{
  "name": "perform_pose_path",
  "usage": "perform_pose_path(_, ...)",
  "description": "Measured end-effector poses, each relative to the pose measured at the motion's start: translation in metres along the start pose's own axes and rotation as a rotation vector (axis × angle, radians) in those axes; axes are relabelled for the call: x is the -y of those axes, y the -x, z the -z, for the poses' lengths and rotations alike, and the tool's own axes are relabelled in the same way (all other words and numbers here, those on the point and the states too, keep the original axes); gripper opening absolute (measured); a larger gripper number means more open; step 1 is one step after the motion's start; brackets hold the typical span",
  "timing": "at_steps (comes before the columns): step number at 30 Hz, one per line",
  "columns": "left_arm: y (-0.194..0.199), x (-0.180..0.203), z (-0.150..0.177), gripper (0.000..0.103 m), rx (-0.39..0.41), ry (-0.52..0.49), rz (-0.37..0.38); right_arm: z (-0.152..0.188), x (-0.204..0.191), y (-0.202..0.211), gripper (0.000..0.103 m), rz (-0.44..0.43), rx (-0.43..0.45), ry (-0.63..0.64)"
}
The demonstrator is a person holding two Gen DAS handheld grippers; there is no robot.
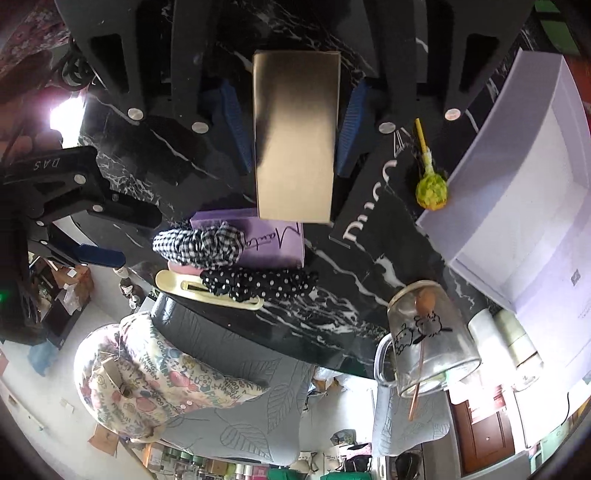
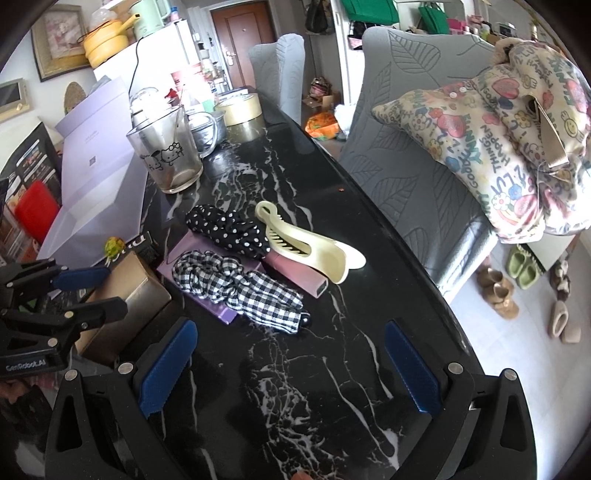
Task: Organize rigid objects
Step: 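Lower the left gripper onto the gold box and grasp it, then grasp the black polka-dot scrunchie with the right gripper while the left holds the gold box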
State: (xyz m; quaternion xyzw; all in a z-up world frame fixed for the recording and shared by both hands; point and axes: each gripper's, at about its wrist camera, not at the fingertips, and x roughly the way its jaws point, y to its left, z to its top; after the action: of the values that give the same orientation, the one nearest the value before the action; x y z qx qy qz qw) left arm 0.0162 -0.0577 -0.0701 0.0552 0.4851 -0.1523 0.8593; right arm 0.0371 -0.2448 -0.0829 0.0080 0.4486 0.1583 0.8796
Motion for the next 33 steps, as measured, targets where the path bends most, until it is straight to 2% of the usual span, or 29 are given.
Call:
perform_pose_path(5, -0.006, -0.001, 0.010, 0.047, -0.037, 0.033, 0.018, 0.001, -0.003, 0.000, 0.103, 0.003, -0.003, 0.003)
perform_pose_path(10, -0.020, 0.000, 0.015, 0.047, -0.069, 0.070, -0.004, 0.002, -0.005, 0.002, 0.103, 0.012, -0.001, 0.010)
perform_pose_path(15, -0.023, 0.014, 0.016, 0.047, -0.038, 0.032, -0.082, 0.004, -0.002, 0.005, 0.103, 0.031, 0.001, 0.002)
perform_pose_path(18, -0.022, 0.012, 0.016, 0.043, -0.026, 0.074, -0.074, 0.004, 0.001, 0.008, 0.103, 0.039, 0.010, -0.006)
perform_pose_path(25, -0.012, 0.004, 0.020, 0.043, -0.019, 0.140, -0.062, -0.005, 0.009, 0.014, 0.102, 0.030, 0.054, -0.022)
perform_pose_path(33, 0.015, -0.004, 0.023, 0.043, 0.024, 0.207, -0.060, -0.028, -0.004, 0.003, 0.084, -0.050, 0.068, 0.054)
